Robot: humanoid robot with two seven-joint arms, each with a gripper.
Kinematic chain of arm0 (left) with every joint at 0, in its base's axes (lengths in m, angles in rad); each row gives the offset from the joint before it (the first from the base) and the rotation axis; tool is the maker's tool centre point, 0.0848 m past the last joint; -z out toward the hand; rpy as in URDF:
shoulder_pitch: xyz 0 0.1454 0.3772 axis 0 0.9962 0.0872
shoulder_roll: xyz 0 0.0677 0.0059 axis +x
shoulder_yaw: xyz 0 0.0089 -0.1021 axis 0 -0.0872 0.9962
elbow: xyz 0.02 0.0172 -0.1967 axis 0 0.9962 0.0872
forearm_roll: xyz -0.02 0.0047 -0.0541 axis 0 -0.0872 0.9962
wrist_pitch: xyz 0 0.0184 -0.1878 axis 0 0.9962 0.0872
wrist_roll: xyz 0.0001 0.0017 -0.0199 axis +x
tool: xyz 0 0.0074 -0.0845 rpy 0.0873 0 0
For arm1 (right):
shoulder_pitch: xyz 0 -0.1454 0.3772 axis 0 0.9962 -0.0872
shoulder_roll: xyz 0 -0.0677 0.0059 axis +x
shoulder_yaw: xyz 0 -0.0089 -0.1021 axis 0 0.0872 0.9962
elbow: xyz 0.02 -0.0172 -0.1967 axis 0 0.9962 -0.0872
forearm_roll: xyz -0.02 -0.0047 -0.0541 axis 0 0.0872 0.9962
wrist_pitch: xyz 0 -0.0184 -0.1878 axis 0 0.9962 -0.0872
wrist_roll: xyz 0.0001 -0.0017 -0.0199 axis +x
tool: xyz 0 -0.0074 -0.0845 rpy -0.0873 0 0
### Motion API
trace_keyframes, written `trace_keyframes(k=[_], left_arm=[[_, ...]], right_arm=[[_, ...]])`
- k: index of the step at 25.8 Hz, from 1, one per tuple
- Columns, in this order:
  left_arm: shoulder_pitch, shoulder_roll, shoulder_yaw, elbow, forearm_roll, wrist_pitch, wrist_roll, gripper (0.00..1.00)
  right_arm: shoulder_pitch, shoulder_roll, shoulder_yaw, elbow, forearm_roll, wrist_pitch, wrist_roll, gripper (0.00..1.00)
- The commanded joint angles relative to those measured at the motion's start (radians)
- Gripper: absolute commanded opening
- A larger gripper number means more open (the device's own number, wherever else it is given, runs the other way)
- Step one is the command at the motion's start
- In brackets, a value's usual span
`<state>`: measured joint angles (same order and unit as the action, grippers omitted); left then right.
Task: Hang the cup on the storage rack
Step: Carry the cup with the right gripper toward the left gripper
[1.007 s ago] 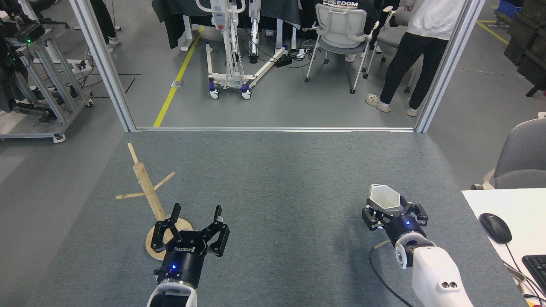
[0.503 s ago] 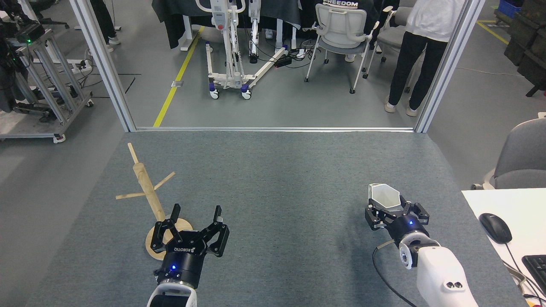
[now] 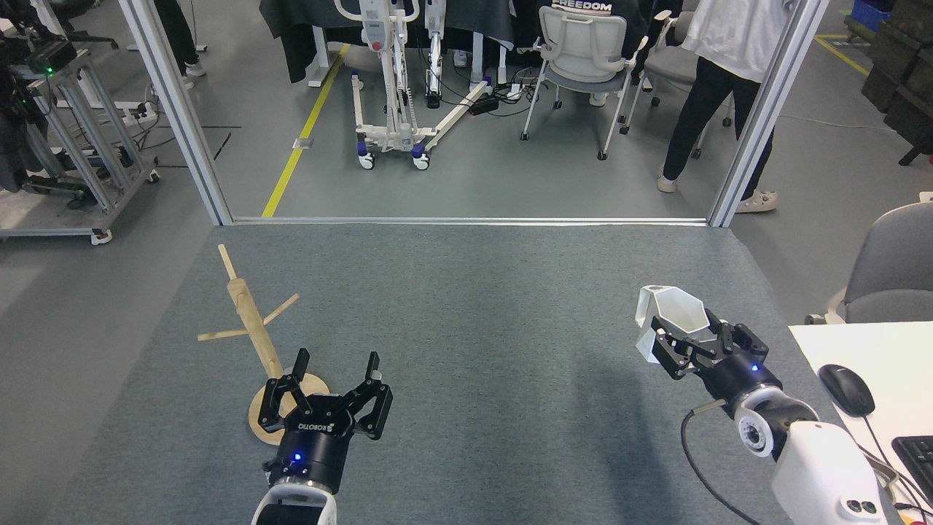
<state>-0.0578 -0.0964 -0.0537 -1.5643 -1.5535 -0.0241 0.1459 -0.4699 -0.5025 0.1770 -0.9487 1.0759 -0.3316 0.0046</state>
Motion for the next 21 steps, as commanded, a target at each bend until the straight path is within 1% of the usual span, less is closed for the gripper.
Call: trace_keyframes(k=[1,3,5,7,9,11,14,16,17,19,21], left_arm=[[0.000,0.001,0.000,0.004,0.001,-0.008,-0.005,1.00],[-0.002,0.001,-0.002,0.009,0.001,-0.011,-0.009,1.00],[-0.002,0.003,-0.020,0.009,0.000,-0.033,-0.012,1.00],[0.000,0.003,-0.040,0.009,0.000,-0.077,-0.012,1.00],[-0.002,0.001,-0.055,0.009,-0.002,-0.120,-0.012,1.00],[-0.004,-0.003,-0.095,0.015,-0.005,-0.142,-0.012,1.00],[-0.007,-0.008,-0.146,0.024,-0.007,-0.129,-0.012,1.00],[-0.011,-0.023,-0.155,0.030,-0.007,-0.120,-0.012,1.00],[-0.013,-0.029,-0.156,0.038,-0.007,-0.112,-0.012,1.00],[-0.022,-0.032,-0.170,0.046,-0.007,-0.076,-0.014,0.99],[-0.048,-0.032,-0.210,0.053,0.000,0.001,-0.020,0.99]], right_arm=[[0.054,-0.053,-0.001,-0.140,-0.068,-0.023,0.046,0.00],[0.092,-0.074,0.006,-0.225,-0.108,-0.007,0.052,0.00],[0.123,-0.105,0.009,-0.309,-0.119,0.011,0.052,0.00],[0.134,-0.116,0.019,-0.384,-0.120,0.059,0.052,0.00],[0.129,-0.120,0.070,-0.443,-0.122,0.135,0.052,0.00],[0.117,-0.125,0.128,-0.490,-0.122,0.246,0.063,0.00],[0.045,-0.114,0.249,-0.552,-0.122,0.422,0.138,0.00],[-0.009,-0.107,0.334,-0.573,-0.122,0.534,0.178,0.00],[-0.038,-0.094,0.375,-0.581,-0.122,0.592,0.193,0.00],[-0.087,-0.056,0.452,-0.588,-0.122,0.697,0.218,0.00],[-0.138,-0.036,0.513,-0.596,-0.122,0.787,0.239,0.00]])
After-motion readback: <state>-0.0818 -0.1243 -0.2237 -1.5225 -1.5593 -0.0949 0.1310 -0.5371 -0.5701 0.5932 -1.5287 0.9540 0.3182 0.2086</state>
